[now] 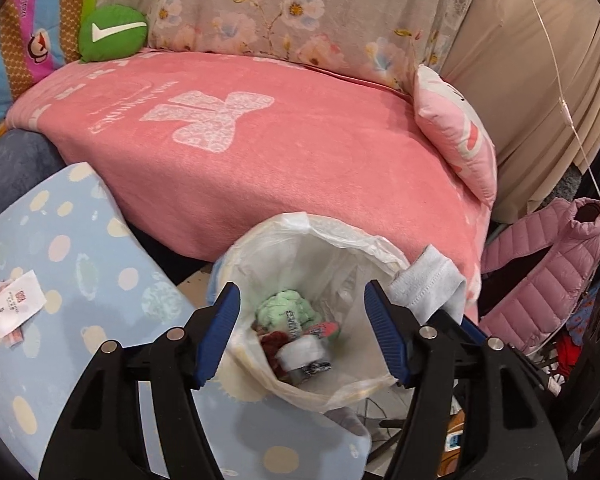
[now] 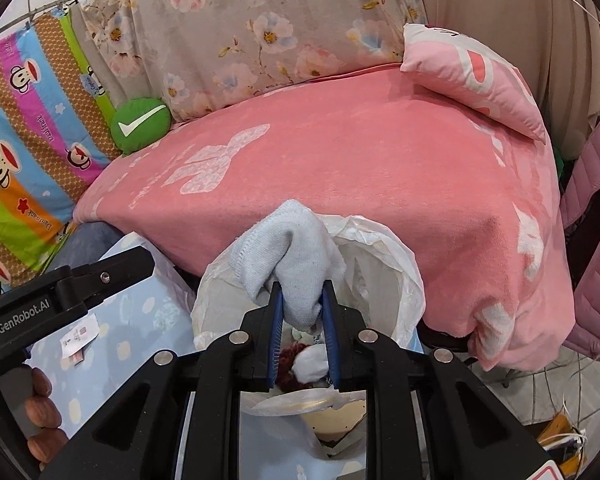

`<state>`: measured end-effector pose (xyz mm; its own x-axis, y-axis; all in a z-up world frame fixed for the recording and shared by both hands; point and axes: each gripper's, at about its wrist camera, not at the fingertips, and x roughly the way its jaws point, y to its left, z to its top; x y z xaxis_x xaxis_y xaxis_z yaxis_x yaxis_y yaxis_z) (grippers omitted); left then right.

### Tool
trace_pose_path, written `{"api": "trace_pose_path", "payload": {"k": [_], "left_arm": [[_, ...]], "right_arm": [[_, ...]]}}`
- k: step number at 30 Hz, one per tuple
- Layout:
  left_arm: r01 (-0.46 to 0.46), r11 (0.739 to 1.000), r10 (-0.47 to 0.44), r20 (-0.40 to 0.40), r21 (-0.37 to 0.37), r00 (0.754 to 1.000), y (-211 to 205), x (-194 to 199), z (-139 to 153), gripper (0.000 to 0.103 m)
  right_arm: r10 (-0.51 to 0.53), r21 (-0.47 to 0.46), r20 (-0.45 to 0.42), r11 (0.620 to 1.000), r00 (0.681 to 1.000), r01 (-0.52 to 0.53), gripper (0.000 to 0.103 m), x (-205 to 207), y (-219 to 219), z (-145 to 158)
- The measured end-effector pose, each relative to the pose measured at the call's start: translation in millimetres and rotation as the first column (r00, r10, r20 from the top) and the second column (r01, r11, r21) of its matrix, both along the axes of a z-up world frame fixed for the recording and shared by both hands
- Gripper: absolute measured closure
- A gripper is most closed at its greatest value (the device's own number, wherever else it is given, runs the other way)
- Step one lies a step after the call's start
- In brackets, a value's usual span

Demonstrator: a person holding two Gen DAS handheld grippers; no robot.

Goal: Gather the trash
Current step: 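Carry both socks over the white bin and open both grippers, then move both grippers back from the bin toward the white hotel packet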

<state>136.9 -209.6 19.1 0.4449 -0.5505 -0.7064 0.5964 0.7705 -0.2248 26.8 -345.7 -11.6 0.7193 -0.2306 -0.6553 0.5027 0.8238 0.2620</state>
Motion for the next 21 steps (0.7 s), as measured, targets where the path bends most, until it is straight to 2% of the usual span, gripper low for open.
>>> {"api": "trace_pose_path", "payload": {"k": [2,4,6,11,13,21], "left_arm": [[-0.021,1.0,0.021,0.02,0.016,1.0,6,2,0,0.042],[-0.043,0.999,0.042,0.033,0.027,0.999,14,4,0,0.04],[-0.07,0.997,0.068,0.045,0.034,0.997,23,6,0,0.035],[-0.117,0.992,0.115,0.056,0.038,0.992,43,13,-1,0.035],[-0.135,0.99,0.133,0.056,0.039,0.99,50,15,-2,0.035],[-0.194,0.98,0.193,0.041,0.039,0.98,82,21,-8,0.034]], "right_arm": [[0.005,-0.012,-0.004,1.0,1.0,-0.005,0.08,6,3,0],[0.003,-0.026,-0.004,1.0,1.0,-0.004,0.067,12,7,0],[0.017,-0.035,-0.002,0.999,1.0,-0.017,0.061,18,11,2],[0.058,-0.062,-0.007,0.996,0.998,-0.058,0.058,28,29,8],[0.071,-0.066,-0.01,0.995,0.997,-0.071,0.053,30,36,8],[0.11,-0.083,-0.038,0.99,0.993,-0.113,0.051,32,63,6]]}}
